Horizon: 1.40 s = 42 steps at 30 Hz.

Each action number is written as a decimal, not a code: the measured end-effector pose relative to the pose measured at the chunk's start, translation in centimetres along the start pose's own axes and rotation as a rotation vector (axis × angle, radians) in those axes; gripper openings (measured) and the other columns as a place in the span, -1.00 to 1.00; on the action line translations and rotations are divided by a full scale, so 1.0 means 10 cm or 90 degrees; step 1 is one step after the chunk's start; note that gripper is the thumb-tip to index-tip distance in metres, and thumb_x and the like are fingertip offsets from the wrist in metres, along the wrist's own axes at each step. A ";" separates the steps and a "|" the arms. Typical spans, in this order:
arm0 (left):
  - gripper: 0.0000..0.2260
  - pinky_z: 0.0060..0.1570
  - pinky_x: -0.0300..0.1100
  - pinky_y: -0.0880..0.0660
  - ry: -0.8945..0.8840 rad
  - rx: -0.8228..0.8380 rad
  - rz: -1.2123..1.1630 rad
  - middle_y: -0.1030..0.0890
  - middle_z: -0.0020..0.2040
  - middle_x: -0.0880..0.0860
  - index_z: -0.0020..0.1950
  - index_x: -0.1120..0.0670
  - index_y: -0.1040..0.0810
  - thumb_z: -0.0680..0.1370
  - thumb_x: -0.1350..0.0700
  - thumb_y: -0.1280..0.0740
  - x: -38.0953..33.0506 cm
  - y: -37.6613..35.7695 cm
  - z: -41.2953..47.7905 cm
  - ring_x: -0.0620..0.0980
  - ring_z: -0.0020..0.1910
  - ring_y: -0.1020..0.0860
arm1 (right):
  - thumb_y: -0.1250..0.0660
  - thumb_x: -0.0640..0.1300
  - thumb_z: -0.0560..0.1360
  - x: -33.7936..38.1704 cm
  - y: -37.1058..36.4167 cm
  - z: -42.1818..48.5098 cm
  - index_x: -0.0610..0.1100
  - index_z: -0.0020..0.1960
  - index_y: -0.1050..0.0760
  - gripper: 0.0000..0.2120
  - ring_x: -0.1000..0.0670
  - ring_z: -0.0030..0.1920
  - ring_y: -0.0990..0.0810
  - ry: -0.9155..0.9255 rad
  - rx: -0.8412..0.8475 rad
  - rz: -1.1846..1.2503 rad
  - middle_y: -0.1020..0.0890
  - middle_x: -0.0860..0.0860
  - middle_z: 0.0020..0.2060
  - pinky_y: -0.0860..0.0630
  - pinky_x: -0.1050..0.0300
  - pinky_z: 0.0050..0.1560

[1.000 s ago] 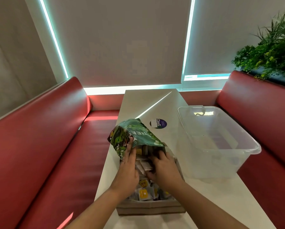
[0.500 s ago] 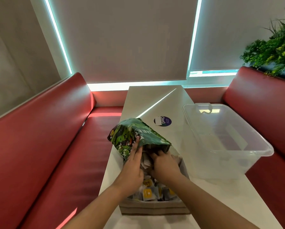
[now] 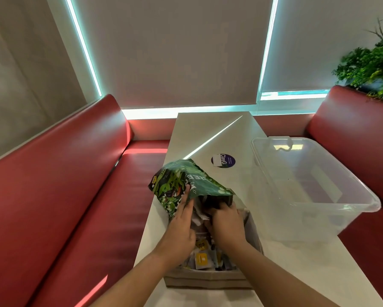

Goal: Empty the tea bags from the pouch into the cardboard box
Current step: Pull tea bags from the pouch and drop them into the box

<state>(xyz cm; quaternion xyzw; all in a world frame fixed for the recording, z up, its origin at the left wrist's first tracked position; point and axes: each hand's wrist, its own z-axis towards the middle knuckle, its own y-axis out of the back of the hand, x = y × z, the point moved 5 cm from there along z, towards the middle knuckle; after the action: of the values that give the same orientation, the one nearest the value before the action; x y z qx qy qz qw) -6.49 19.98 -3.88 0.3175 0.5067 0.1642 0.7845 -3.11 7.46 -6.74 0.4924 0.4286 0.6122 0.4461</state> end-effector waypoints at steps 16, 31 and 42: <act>-0.19 0.15 -0.72 0.23 0.044 -0.069 0.060 0.32 0.52 -0.09 0.51 -0.02 0.30 0.49 0.45 -0.13 0.20 -0.05 0.08 -0.15 0.50 0.27 | -0.28 -0.01 0.47 -0.32 0.27 -0.62 0.04 0.06 -0.60 -0.80 0.05 -0.03 -0.45 0.108 -0.137 0.208 -0.56 0.11 -0.09 -0.38 0.25 -0.10; -0.17 0.40 -0.34 0.16 0.001 -0.081 0.105 0.43 0.45 -0.24 0.45 -0.10 0.36 0.48 0.41 -0.13 0.10 -0.09 0.05 -0.22 0.47 0.34 | -0.25 -0.22 0.49 0.26 0.03 -0.07 -0.18 0.48 -0.08 -0.38 -0.19 0.32 -0.31 0.131 0.083 0.091 -0.30 -0.20 0.35 -0.29 0.00 0.34; -0.19 0.24 -0.54 0.18 0.008 -0.095 0.127 0.49 0.41 -0.25 0.38 -0.13 0.44 0.49 0.41 -0.07 0.03 -0.11 0.07 -0.22 0.44 0.40 | -0.20 -0.30 0.50 0.22 -0.04 0.13 -0.19 0.19 -0.50 -0.71 -0.16 0.07 -0.56 0.134 0.084 -0.016 -0.58 -0.17 0.10 -0.51 0.01 0.07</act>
<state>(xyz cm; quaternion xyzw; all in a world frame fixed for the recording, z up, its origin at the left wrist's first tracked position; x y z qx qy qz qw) -5.78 19.08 -4.56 0.3062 0.4640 0.2803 0.7826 -2.06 9.80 -6.41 0.4483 0.5187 0.6255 0.3726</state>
